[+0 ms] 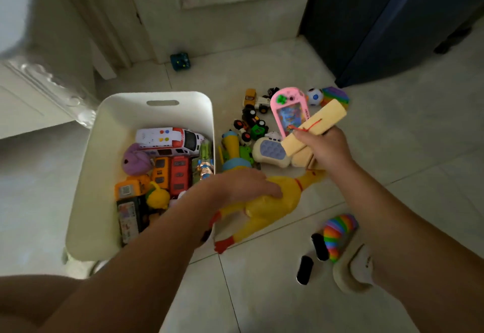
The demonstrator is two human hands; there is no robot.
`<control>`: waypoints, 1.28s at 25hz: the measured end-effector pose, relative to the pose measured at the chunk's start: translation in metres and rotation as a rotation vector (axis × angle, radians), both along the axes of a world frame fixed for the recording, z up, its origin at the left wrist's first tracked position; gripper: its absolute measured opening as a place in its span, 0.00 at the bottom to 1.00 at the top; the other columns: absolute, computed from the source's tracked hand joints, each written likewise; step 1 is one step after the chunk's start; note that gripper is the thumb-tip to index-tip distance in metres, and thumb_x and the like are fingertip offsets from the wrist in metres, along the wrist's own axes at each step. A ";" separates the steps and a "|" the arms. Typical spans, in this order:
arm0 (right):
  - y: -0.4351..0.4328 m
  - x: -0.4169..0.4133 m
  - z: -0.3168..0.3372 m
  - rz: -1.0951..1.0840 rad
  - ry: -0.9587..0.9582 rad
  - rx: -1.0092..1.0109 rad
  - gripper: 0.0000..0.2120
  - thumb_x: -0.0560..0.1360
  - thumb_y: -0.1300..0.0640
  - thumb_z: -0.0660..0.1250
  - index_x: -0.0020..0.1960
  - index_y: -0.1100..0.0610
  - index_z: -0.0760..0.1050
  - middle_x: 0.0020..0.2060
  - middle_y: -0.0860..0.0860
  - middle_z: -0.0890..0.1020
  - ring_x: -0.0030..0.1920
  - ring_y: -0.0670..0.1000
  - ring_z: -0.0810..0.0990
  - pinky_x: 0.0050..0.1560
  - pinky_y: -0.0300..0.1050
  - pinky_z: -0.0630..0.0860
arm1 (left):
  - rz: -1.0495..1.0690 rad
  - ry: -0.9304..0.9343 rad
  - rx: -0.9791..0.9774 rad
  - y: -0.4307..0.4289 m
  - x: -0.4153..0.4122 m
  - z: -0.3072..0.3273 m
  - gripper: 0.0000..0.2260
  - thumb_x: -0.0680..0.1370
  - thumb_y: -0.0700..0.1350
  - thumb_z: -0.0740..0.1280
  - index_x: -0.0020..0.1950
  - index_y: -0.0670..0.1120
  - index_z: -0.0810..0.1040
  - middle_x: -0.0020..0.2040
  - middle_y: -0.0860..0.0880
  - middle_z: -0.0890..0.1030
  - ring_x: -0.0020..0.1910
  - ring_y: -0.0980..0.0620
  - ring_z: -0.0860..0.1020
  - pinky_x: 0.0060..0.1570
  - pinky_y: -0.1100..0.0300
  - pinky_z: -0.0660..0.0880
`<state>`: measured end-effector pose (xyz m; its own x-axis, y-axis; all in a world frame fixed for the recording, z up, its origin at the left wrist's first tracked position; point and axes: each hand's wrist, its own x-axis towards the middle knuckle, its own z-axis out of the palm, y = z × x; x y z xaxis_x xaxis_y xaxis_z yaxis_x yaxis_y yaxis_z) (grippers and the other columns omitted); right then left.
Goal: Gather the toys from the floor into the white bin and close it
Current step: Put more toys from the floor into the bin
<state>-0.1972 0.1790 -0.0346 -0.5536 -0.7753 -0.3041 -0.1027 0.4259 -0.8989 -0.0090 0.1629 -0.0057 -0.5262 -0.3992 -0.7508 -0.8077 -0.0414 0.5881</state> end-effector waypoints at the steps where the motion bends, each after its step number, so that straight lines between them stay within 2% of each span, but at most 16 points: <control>1: -0.007 0.013 0.014 -0.002 -0.035 -0.054 0.11 0.70 0.56 0.75 0.52 0.55 0.81 0.46 0.49 0.84 0.46 0.48 0.83 0.47 0.43 0.78 | 0.070 0.046 0.056 -0.008 0.022 0.015 0.19 0.77 0.54 0.65 0.64 0.46 0.75 0.55 0.49 0.79 0.48 0.52 0.78 0.50 0.59 0.76; 3: -0.017 0.041 0.036 -0.005 -0.124 -0.126 0.08 0.70 0.56 0.75 0.48 0.53 0.81 0.44 0.48 0.85 0.44 0.48 0.85 0.46 0.45 0.80 | 0.191 0.118 0.170 -0.022 0.073 0.038 0.18 0.76 0.51 0.68 0.63 0.46 0.76 0.53 0.46 0.82 0.48 0.48 0.81 0.51 0.56 0.78; 5: -0.025 0.071 0.049 -0.010 -0.246 -0.143 0.07 0.70 0.58 0.74 0.48 0.54 0.80 0.42 0.49 0.86 0.42 0.48 0.85 0.43 0.45 0.81 | 0.341 0.162 0.224 -0.031 0.128 0.045 0.24 0.70 0.52 0.72 0.63 0.47 0.76 0.55 0.41 0.82 0.52 0.42 0.82 0.55 0.48 0.79; 6: -0.029 0.088 0.052 0.002 -0.293 -0.129 0.07 0.71 0.58 0.74 0.48 0.55 0.81 0.42 0.49 0.86 0.42 0.49 0.85 0.43 0.46 0.81 | 0.451 0.199 0.224 -0.034 0.154 0.043 0.25 0.67 0.51 0.72 0.63 0.47 0.76 0.55 0.39 0.82 0.52 0.41 0.82 0.54 0.47 0.79; 8: -0.034 0.122 0.049 0.036 -0.311 -0.076 0.05 0.70 0.57 0.74 0.46 0.55 0.81 0.42 0.50 0.86 0.43 0.51 0.85 0.46 0.48 0.81 | 0.669 0.228 0.139 -0.037 0.193 0.033 0.24 0.67 0.50 0.72 0.62 0.46 0.77 0.53 0.40 0.83 0.49 0.41 0.82 0.47 0.50 0.81; 10: -0.039 0.156 0.039 0.065 -0.261 0.001 0.04 0.70 0.55 0.74 0.40 0.54 0.80 0.39 0.48 0.85 0.40 0.49 0.83 0.44 0.45 0.80 | 0.849 0.140 -0.058 -0.038 0.214 0.016 0.22 0.71 0.50 0.72 0.62 0.45 0.76 0.51 0.43 0.82 0.45 0.44 0.81 0.40 0.56 0.77; 12: -0.047 0.192 0.023 0.102 -0.156 0.106 0.06 0.71 0.55 0.72 0.39 0.55 0.79 0.38 0.50 0.83 0.38 0.49 0.82 0.40 0.42 0.77 | 0.995 0.059 -0.203 -0.039 0.221 -0.008 0.22 0.75 0.50 0.69 0.65 0.43 0.73 0.55 0.43 0.79 0.48 0.45 0.78 0.41 0.57 0.74; 13: -0.053 0.207 0.011 0.111 -0.092 0.153 0.05 0.72 0.54 0.71 0.40 0.55 0.79 0.39 0.51 0.83 0.39 0.51 0.82 0.39 0.42 0.77 | 1.038 0.069 -0.213 -0.039 0.219 -0.021 0.23 0.76 0.50 0.69 0.68 0.44 0.71 0.57 0.43 0.78 0.50 0.45 0.77 0.44 0.55 0.74; 14: -0.059 0.221 0.000 0.104 -0.024 0.201 0.05 0.72 0.54 0.71 0.42 0.56 0.79 0.41 0.52 0.83 0.41 0.53 0.82 0.38 0.42 0.76 | 1.057 0.098 -0.207 -0.039 0.215 -0.033 0.24 0.76 0.51 0.69 0.69 0.46 0.68 0.59 0.44 0.76 0.52 0.45 0.76 0.48 0.53 0.76; 17: -0.073 0.249 -0.039 0.035 0.133 0.290 0.19 0.70 0.49 0.71 0.56 0.59 0.78 0.48 0.54 0.83 0.46 0.54 0.82 0.31 0.36 0.70 | 1.017 0.045 -0.165 -0.041 0.206 -0.063 0.32 0.74 0.59 0.68 0.73 0.45 0.64 0.64 0.44 0.75 0.59 0.43 0.76 0.56 0.49 0.77; 19: -0.074 0.255 -0.050 -0.013 0.226 0.321 0.22 0.69 0.44 0.70 0.56 0.57 0.77 0.48 0.52 0.83 0.45 0.53 0.81 0.34 0.36 0.69 | 0.979 0.014 -0.177 -0.045 0.200 -0.075 0.32 0.75 0.58 0.67 0.73 0.45 0.62 0.66 0.44 0.74 0.61 0.43 0.75 0.54 0.53 0.75; 22: -0.069 0.256 -0.045 -0.037 0.320 0.300 0.16 0.72 0.50 0.70 0.55 0.58 0.74 0.46 0.49 0.80 0.46 0.52 0.79 0.41 0.39 0.72 | 0.953 0.107 -0.167 -0.050 0.193 -0.082 0.29 0.77 0.52 0.66 0.75 0.47 0.60 0.68 0.45 0.72 0.61 0.46 0.74 0.54 0.55 0.74; 25: -0.063 0.254 -0.044 0.142 0.526 0.310 0.15 0.73 0.49 0.67 0.55 0.57 0.75 0.45 0.52 0.82 0.45 0.55 0.81 0.36 0.39 0.71 | 0.929 0.137 -0.135 -0.050 0.192 -0.090 0.29 0.78 0.49 0.65 0.76 0.50 0.58 0.72 0.46 0.68 0.66 0.45 0.71 0.63 0.49 0.73; 28: -0.061 0.252 -0.056 0.357 0.622 0.454 0.17 0.73 0.46 0.66 0.56 0.56 0.74 0.48 0.53 0.81 0.47 0.56 0.80 0.43 0.46 0.77 | 0.934 0.104 -0.149 -0.047 0.192 -0.095 0.27 0.79 0.49 0.64 0.76 0.49 0.60 0.72 0.46 0.69 0.67 0.44 0.71 0.64 0.48 0.72; 30: -0.062 0.252 -0.060 0.420 0.615 0.488 0.22 0.73 0.44 0.67 0.61 0.56 0.73 0.54 0.55 0.79 0.52 0.57 0.79 0.48 0.47 0.77 | 0.957 0.088 -0.190 -0.047 0.192 -0.095 0.24 0.80 0.47 0.62 0.75 0.48 0.62 0.71 0.46 0.71 0.66 0.44 0.72 0.60 0.53 0.73; 32: -0.064 0.258 -0.056 0.444 0.519 0.418 0.26 0.75 0.46 0.67 0.69 0.54 0.68 0.62 0.55 0.73 0.58 0.57 0.76 0.53 0.46 0.73 | 1.015 0.060 -0.217 -0.046 0.195 -0.095 0.22 0.80 0.45 0.61 0.74 0.47 0.63 0.69 0.45 0.73 0.64 0.43 0.74 0.55 0.55 0.72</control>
<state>0.0611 0.1146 -0.0907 -0.3703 -0.8351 -0.4068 -0.7029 0.5382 -0.4650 0.1859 0.1165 -0.1008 0.0985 -0.7989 -0.5934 -0.4212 -0.5737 0.7025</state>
